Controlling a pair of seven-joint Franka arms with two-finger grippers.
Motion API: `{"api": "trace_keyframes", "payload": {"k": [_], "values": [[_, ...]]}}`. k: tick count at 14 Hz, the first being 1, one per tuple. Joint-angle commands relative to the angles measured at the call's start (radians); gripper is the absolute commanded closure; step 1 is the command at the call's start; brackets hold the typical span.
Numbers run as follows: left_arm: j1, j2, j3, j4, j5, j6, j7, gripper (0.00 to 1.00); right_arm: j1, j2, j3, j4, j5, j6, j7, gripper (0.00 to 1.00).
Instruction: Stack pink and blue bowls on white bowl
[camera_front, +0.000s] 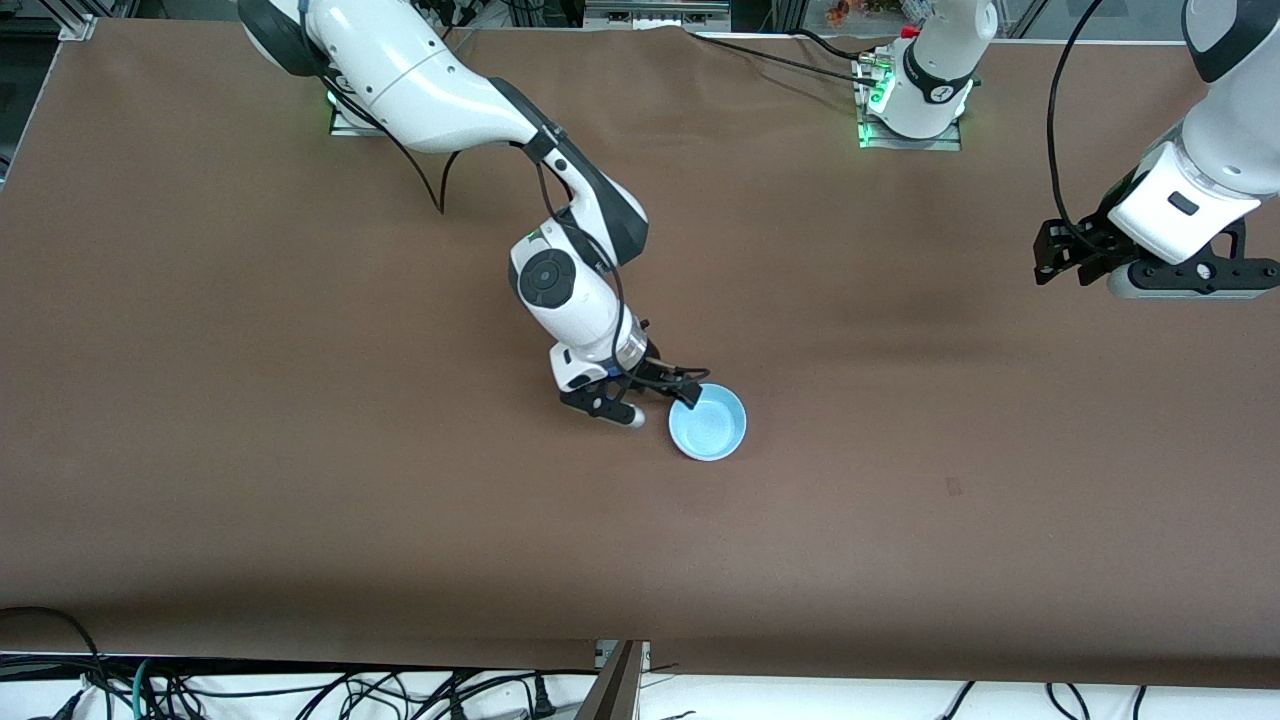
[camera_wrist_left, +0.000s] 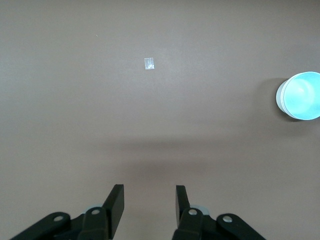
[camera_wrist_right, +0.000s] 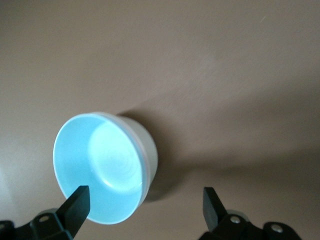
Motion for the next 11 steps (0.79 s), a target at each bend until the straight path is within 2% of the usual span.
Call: {"api": "trace_keyframes", "payload": {"k": [1, 6, 8, 11], "values": [[0.014, -0.028, -0.002, -0.029, -0.026, 0.020, 0.029, 0.51, -0.015, -0.085, -0.055, -0.008, -0.035, -0.180, -0.097, 0.00], [0.014, -0.028, -0.002, -0.029, -0.028, 0.021, 0.029, 0.50, -0.121, -0.197, -0.101, -0.009, -0.042, -0.535, -0.437, 0.00], [0.016, -0.028, -0.002, -0.031, -0.028, 0.021, 0.029, 0.50, -0.132, -0.240, -0.159, -0.008, -0.043, -0.668, -0.554, 0.00], [0.014, -0.030, -0.002, -0.040, -0.028, 0.028, 0.029, 0.50, -0.132, -0.304, -0.285, -0.009, -0.045, -0.846, -0.767, 0.00]]}}
